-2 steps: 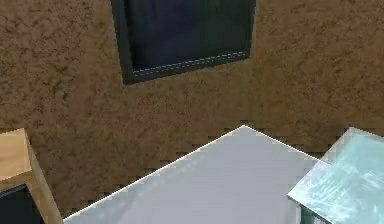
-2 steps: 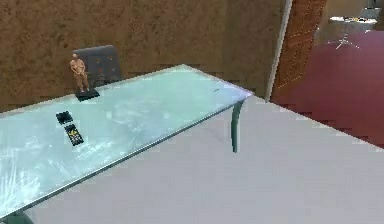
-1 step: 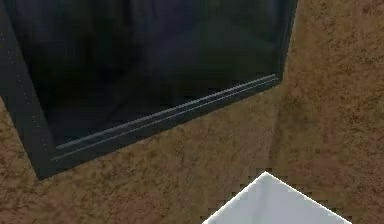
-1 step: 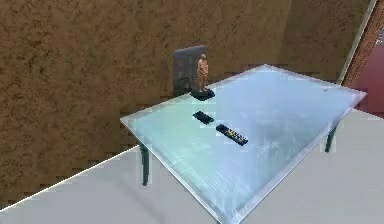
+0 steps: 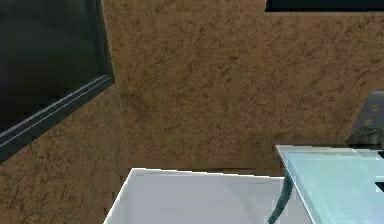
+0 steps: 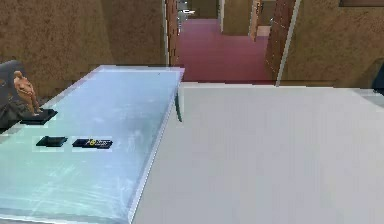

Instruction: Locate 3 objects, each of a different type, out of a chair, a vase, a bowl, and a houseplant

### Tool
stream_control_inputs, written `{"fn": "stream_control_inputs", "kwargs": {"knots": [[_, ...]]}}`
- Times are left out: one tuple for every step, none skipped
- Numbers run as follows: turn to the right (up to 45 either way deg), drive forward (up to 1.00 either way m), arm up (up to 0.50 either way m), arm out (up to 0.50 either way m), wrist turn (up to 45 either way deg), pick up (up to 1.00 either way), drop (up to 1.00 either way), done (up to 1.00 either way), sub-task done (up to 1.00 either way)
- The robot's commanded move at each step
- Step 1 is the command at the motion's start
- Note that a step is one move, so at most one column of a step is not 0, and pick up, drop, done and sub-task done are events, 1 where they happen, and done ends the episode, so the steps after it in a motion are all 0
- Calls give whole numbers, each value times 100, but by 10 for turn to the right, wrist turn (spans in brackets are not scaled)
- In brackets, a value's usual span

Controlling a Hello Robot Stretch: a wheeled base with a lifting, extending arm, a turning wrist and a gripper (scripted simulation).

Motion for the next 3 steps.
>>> {"fn": "stream_control_inputs", "kwargs": {"knots": [[60, 0, 0, 0, 0, 0, 0, 0, 0], [0, 100, 0, 0, 0, 0, 0, 0, 0], [450, 0, 0, 0, 0, 0, 0, 0, 0]]}}
